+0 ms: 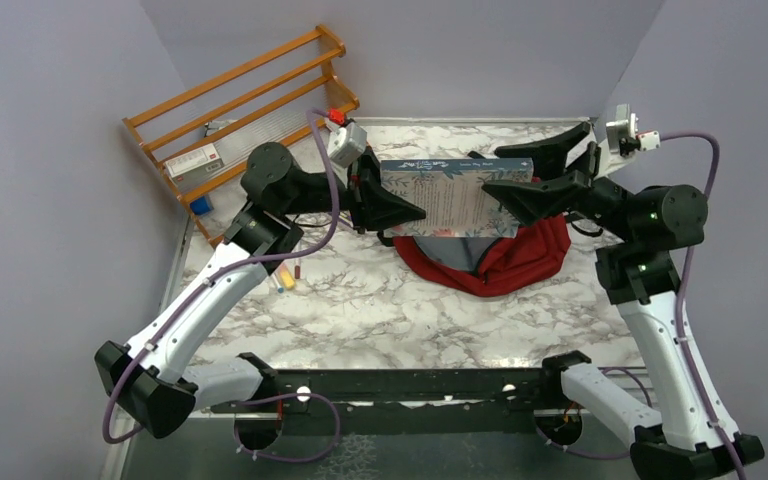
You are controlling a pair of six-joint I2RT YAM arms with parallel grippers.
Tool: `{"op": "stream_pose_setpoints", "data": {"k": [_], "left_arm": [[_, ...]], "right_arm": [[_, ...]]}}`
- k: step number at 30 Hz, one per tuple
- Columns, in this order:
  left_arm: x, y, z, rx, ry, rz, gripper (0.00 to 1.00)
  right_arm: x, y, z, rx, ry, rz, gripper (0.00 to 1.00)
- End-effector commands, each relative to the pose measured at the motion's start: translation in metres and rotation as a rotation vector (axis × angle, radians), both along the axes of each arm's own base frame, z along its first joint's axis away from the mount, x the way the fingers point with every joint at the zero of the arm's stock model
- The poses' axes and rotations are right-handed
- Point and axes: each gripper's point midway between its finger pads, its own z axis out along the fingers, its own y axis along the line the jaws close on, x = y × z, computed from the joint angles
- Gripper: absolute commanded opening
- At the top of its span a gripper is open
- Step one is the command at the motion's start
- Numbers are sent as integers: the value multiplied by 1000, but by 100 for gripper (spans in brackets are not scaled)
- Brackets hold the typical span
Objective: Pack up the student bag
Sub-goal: Pick up the book from the center of the board, then place the book in the student bag.
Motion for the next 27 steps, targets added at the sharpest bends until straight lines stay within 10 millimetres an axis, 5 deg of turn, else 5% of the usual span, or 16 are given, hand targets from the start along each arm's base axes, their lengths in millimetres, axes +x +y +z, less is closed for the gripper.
{"op": "stream_pose_setpoints", "data": {"k": [1, 13, 20, 27], "left_arm": [[24, 3, -11, 79, -34, 107, 0], [94, 25, -96, 271, 177, 336, 0], [138, 47, -147, 407, 356, 583, 0], [151, 65, -174, 423, 476, 714, 0]], "right_arm": [[33, -29, -24, -62, 135, -307, 73], [76, -116, -95, -33, 409, -884, 73], [109, -112, -172, -283, 654, -909, 70], [132, -100, -239, -532, 840, -835, 76]]}}
